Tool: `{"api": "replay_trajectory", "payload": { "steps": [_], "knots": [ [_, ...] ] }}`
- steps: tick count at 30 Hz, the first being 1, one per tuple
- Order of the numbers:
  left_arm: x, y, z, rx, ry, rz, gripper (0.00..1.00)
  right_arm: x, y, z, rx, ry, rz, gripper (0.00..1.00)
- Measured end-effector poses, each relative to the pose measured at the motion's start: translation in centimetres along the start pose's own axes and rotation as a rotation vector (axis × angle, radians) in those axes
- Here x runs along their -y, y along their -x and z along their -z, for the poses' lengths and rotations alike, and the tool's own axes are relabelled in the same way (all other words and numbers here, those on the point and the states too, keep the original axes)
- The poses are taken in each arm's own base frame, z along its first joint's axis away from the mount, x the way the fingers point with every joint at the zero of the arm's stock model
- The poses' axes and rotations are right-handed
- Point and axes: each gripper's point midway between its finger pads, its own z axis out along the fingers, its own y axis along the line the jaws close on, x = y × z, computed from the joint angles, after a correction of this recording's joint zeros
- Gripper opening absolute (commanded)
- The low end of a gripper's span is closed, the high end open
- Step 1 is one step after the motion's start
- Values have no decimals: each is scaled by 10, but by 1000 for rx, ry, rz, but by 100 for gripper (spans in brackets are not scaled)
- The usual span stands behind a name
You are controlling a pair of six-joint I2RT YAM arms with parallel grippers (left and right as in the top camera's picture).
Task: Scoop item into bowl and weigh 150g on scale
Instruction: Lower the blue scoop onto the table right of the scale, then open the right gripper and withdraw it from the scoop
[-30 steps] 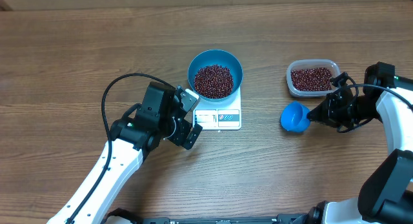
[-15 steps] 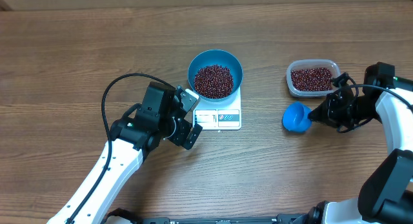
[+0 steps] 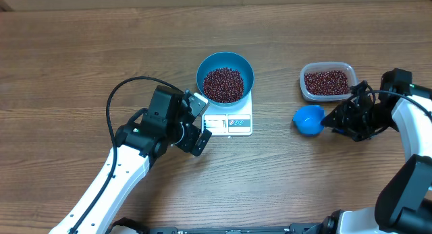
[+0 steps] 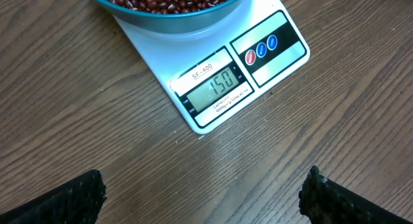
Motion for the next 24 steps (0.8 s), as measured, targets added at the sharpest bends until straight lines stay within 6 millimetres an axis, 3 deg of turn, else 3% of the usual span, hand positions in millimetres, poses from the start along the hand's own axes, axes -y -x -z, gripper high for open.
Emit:
{"api": "replay_trajectory", "payload": {
  "steps": [6,12,17,20,24],
  "knots": [
    [0,0,0,0,0,0,99,13,4,6,23,-13,-53,64],
    [0,0,0,0,0,0,100,26,4,8,29,-62,-100,66],
    [0,0,0,0,0,0,100,38,-3,10,9,-140,-175,78],
    [0,0,0,0,0,0,100,43,-4,17,2,-184,-212,84],
    [0,0,0,0,0,0,100,45,9,38,53,-242,-241,86]
  ]
}}
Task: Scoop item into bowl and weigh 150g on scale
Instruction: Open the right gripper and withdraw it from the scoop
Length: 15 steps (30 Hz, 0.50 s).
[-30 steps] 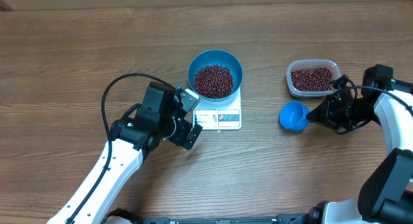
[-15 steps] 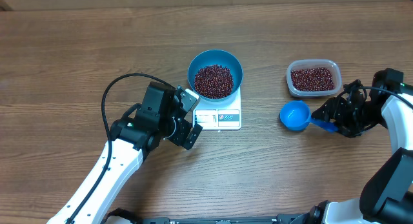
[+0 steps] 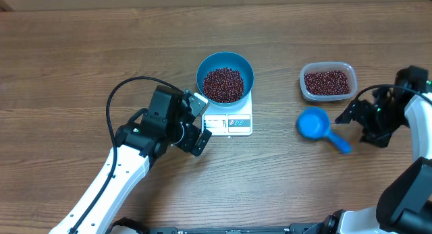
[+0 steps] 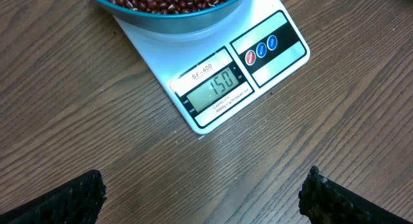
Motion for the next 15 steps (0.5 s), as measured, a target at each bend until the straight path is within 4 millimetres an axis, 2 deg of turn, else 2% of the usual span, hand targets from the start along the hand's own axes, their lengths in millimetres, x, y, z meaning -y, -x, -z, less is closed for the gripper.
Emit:
{"api": "replay_trajectory", "payload": {
  "steps": [7,11,13,15],
  "knots": [
    [0,0,0,0,0,0,100,0,15,22,60,-32,-27,86],
    [0,0,0,0,0,0,100,-6,22,41,95,-32,-20,86],
    [0,0,0,0,0,0,100,-12,26,51,123,-27,-4,85],
    [0,0,0,0,0,0,100,-27,25,69,158,-18,38,85]
  ]
}}
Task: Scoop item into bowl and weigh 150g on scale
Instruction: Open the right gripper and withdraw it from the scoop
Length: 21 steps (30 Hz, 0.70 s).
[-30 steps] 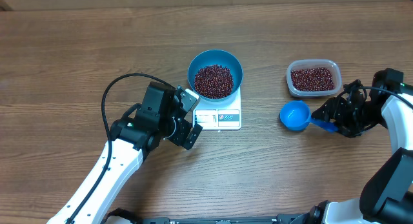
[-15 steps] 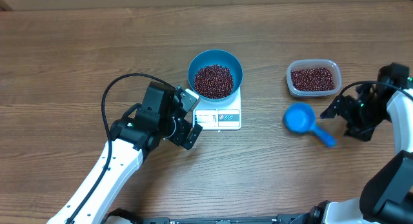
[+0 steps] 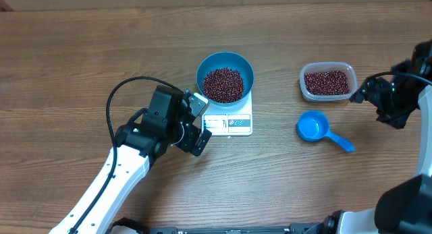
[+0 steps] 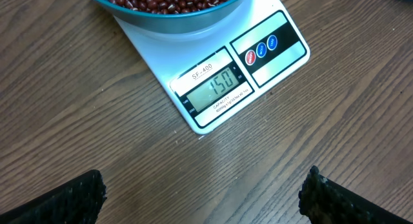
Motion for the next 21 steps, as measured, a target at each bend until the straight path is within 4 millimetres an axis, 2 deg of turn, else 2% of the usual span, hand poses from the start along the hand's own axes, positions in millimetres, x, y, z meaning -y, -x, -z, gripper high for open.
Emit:
{"api": "replay_trajectory", "payload": {
  "steps": [6,10,15,16,21],
  "knots": [
    [0,0,0,0,0,0,99,-52,-6,54,145,76,181,85],
    [0,0,0,0,0,0,100,-84,-28,90,244,143,312,85],
    [0,0,0,0,0,0,100,-97,-47,117,322,190,381,85],
    [0,0,0,0,0,0,100,-98,-49,120,330,196,386,100],
    [0,0,0,0,0,0,100,-99,-61,136,372,232,405,100]
  ]
}}
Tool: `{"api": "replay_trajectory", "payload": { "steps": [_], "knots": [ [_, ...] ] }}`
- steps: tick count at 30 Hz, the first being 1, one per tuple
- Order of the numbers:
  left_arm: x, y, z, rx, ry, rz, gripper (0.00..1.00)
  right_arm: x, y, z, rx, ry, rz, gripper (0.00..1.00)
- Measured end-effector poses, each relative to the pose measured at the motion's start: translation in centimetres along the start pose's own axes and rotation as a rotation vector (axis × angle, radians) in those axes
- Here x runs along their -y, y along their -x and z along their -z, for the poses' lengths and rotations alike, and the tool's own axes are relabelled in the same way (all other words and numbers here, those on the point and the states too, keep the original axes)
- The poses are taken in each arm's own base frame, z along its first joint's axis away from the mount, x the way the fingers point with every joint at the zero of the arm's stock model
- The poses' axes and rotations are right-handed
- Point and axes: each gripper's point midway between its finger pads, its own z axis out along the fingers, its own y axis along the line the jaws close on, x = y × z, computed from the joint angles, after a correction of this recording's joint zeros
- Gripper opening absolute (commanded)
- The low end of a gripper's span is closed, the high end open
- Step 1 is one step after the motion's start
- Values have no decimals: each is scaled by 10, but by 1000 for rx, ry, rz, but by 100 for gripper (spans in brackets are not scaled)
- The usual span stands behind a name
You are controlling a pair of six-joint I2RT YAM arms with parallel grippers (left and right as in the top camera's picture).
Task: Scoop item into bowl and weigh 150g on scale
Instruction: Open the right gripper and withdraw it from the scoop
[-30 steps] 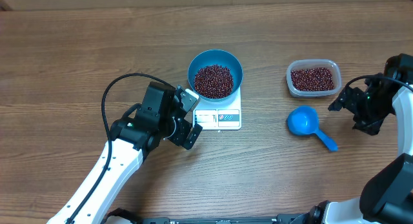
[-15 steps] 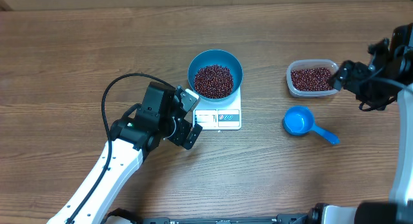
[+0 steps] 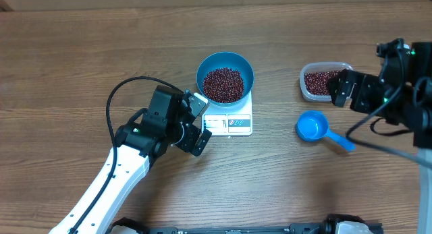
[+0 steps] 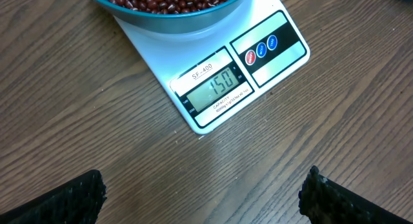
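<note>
The blue bowl [image 3: 225, 79] full of red beans stands on the white scale [image 3: 229, 123]. In the left wrist view the scale's display [image 4: 222, 84] reads 150, below the bowl's rim [image 4: 174, 20]. My left gripper [image 3: 202, 123] is open just left of the scale's front, with only bare wood between its fingertips [image 4: 84, 192]. The blue scoop [image 3: 312, 126] lies empty on the table, handle pointing down and right. My right gripper [image 3: 341, 89] is raised over the right end of the bean container, apart from the scoop. Its jaws are not clear to see.
A clear plastic container [image 3: 321, 81] of red beans sits at the right, partly covered by the right arm. The left arm's black cable [image 3: 125, 92] loops over the table to the left of the bowl.
The right arm has come up and in from the table's right edge and now partly covers the bean container. The scoop, scale, bowl and left arm are unchanged; the display still reads 150.
First my right gripper held the blue scoop by its handle right of the scale. Then the scoop lay on the table with the gripper off it. The arm drew away to the right edge, and now it is raised over the container. The display read 150 throughout.
</note>
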Motion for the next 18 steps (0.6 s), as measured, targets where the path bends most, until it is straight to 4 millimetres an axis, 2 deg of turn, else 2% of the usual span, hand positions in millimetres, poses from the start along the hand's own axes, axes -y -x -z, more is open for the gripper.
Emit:
{"api": "replay_trajectory", "payload": {
  "steps": [3,8,13,14,18],
  "knots": [
    [0,0,0,0,0,0,100,-4,-3,9,20,16,5,100],
    [0,0,0,0,0,0,100,-5,-13,9,-25,27,-6,100],
    [0,0,0,0,0,0,100,-7,-14,10,-27,36,-4,100],
    [0,0,0,0,0,0,100,-8,-13,11,-18,38,-1,100],
    [0,0,0,0,0,0,100,-19,12,20,147,75,94,100]
  ]
}}
